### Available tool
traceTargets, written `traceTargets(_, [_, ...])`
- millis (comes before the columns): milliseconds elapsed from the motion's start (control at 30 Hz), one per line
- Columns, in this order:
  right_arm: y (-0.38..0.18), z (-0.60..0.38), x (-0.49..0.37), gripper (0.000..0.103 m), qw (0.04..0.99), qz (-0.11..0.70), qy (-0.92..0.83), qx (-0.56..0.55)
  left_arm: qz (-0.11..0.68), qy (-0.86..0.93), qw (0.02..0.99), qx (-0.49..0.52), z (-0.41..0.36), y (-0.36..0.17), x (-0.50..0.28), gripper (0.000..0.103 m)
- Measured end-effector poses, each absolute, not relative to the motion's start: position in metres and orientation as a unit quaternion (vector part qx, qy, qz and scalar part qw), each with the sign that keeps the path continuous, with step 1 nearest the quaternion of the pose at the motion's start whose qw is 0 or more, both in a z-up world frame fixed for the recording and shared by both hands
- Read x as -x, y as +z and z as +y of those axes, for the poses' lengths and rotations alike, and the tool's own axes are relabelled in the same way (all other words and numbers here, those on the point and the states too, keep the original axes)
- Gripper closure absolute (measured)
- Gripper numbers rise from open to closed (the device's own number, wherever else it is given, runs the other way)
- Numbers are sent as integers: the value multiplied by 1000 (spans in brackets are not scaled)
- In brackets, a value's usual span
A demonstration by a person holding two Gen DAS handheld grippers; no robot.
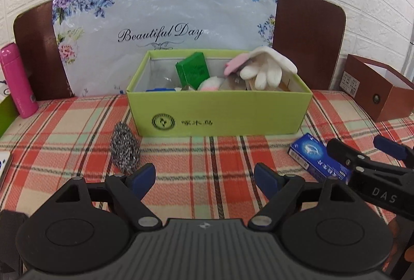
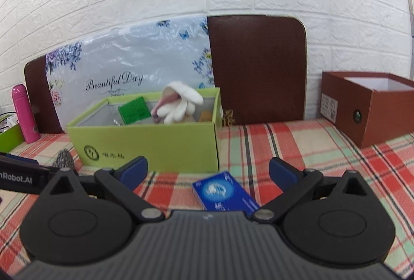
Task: Organize objects
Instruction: 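Grasp the steel wool scrubber with the left tool while the right tool grasps the blue medicine box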
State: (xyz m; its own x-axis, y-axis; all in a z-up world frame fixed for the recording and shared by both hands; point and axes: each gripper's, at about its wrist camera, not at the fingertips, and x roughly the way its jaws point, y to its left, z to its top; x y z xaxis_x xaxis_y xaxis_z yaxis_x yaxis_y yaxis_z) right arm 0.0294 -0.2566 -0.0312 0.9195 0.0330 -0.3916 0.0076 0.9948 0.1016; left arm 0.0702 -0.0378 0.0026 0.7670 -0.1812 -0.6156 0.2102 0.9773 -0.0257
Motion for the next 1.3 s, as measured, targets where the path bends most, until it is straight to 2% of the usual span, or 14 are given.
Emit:
traceTargets(367, [-45, -253, -12, 0, 972, 229, 9, -57, 341, -92, 935, -18, -30, -9, -62, 17])
traceTargets(600, [-53, -245, -10, 0, 968, 247, 23, -43, 331, -60, 942, 8, 8, -37, -55, 17])
traceTargets(800, [-62, -240, -12, 0, 962, 268, 30, -46, 326, -24, 943, 58, 45, -40, -83, 17])
traceTargets(1033, [-62, -238, -9, 0, 961, 272, 29, -37, 314, -14, 945, 90, 49, -39, -146, 17])
traceTargets(1067, [-61, -239, -8, 0, 961, 272, 28, -35, 319, -11, 943, 94, 50, -42, -156, 19])
traceTargets(1100, [-61, -240, -8, 0, 962, 271, 26, -32, 328, -11, 939, 100, 52, -45, -164, 29])
traceTargets(1133, [-60, -241, -10, 0, 962, 270, 24, -26, 338, -16, 935, 109, 54, -49, -171, 46])
traceTargets(1167, [-60, -242, -12, 0, 963, 268, 21, -19, 352, -29, 927, 122, 57, -53, -176, 57])
traceTargets(1200, [-60, -244, -15, 0, 964, 265, 19, -10, 365, -43, 920, 134, 58, -56, -178, 65])
traceTargets(1300, [-65, -253, -33, 0, 963, 271, 7, 5, 368, -79, 919, 120, 50, -54, -162, 65])
